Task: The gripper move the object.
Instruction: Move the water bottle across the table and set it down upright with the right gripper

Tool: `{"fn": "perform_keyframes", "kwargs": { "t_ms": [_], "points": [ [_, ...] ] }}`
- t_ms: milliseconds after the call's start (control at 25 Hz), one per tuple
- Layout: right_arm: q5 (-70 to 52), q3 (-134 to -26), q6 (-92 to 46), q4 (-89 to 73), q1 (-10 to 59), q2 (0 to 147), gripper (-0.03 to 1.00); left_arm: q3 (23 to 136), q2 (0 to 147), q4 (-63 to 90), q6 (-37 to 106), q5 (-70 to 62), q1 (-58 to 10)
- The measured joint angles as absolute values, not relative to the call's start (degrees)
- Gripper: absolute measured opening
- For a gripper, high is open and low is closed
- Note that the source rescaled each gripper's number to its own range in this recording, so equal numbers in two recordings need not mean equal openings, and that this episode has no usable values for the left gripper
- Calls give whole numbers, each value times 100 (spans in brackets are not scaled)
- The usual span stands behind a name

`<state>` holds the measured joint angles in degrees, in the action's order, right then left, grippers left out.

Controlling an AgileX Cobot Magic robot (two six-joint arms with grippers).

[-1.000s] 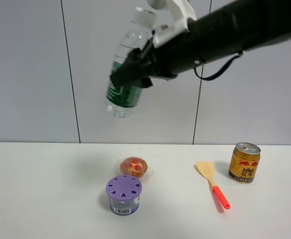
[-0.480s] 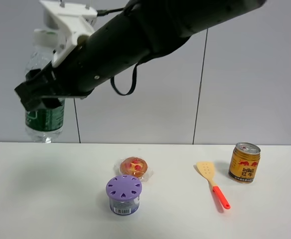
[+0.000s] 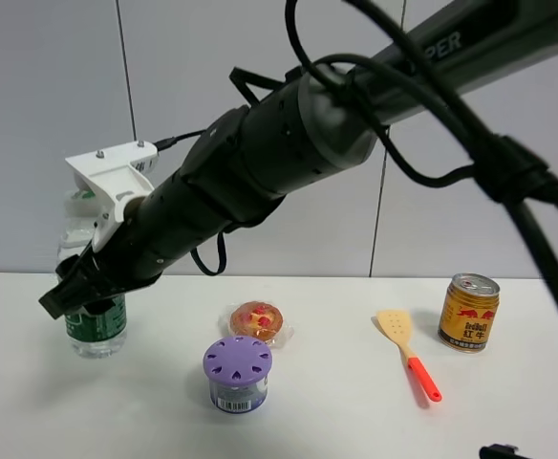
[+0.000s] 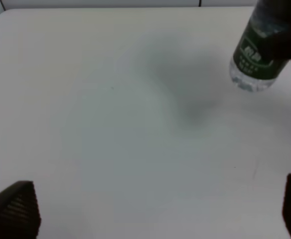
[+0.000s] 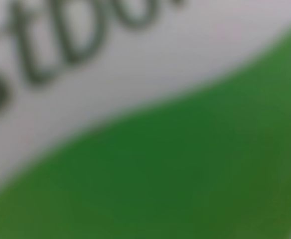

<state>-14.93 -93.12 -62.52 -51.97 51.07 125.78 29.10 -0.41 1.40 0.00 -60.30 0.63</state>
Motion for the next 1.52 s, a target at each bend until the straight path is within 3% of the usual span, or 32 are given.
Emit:
{"fn": "perform_keyframes", "kwargs": {
  "t_ms": [1520],
  "points": [
    [-1345,-9325,-6252,-4874,5107,13089,0,2910,-41,140,0,-6030,63]
  ]
}}
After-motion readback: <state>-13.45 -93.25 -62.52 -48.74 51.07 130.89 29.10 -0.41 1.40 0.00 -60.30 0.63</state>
